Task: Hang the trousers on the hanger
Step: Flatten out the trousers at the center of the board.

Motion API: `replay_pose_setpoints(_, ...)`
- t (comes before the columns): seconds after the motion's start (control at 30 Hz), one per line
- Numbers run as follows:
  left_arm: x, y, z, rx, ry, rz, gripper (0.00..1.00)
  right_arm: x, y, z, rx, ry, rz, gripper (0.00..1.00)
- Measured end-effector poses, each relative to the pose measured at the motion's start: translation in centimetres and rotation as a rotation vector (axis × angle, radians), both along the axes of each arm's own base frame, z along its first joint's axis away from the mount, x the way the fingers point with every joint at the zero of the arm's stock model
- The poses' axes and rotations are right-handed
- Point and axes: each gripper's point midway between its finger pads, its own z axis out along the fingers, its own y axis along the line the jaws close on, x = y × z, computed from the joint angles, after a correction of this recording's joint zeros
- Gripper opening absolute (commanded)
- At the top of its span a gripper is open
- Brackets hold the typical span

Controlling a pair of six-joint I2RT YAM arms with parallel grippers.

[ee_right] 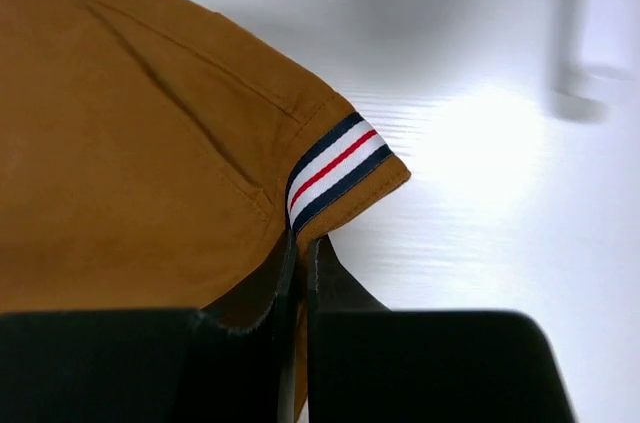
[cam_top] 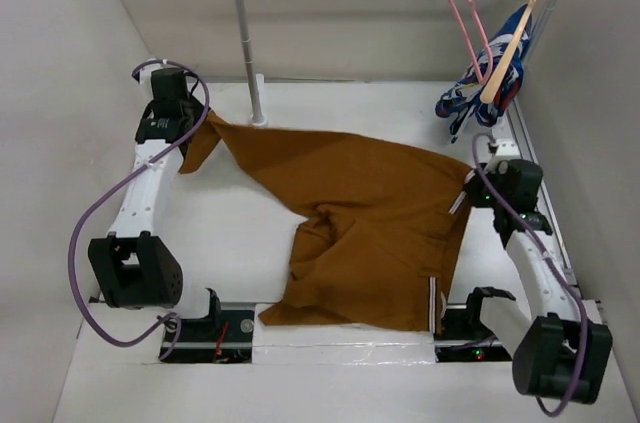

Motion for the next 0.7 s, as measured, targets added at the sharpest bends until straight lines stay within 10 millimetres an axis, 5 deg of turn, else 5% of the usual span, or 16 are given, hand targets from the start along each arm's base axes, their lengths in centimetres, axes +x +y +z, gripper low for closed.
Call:
replay_pose_setpoints(0.13,0.2,-1.9,-1.5,0.033,0.061,-0.065,0.0,0.2,-7.6,0.2,-0.069,0.089,-0.189,0.0)
replay_pose_setpoints(0.27,2.7,-6.9,-4.5,0.087,0.166,-0.193,0.0,1.7,-12.4,-0.8,-0.106,0.209,-0.291,0.03)
replay_pose_setpoints(0.3,3.6,-8.3,-5.1,0.102,0.189,-0.222,0.27,2.3,-13.3,-0.8,-0.117,0.233,-0.31,0.16)
replay_pose_setpoints(0.37,5.5,-10.5,-6.4,0.133,0.217,-0.271,0.6,3.5,-15.0,-0.1,-0.142,0.234,-0.35,0.62)
replay_pose_setpoints(0.4,6.1,-11.3,-6.9,0.139,0.228,-0.291,0.79,3.9,-15.4,0.6,-0.151,0.219,-0.362,0.66)
replay_pose_setpoints(0.57,6.5,-11.2,-8.6,0.179,0.289,-0.286,0.88,5.3,-13.9,4.3,-0.183,0.134,-0.296,0.68)
replay_pose_setpoints(0.7,4.5,-8.0,-7.4,0.176,0.246,-0.203,0.81,4.3,-5.8,6.1,-0.181,0.045,-0.085,0.56)
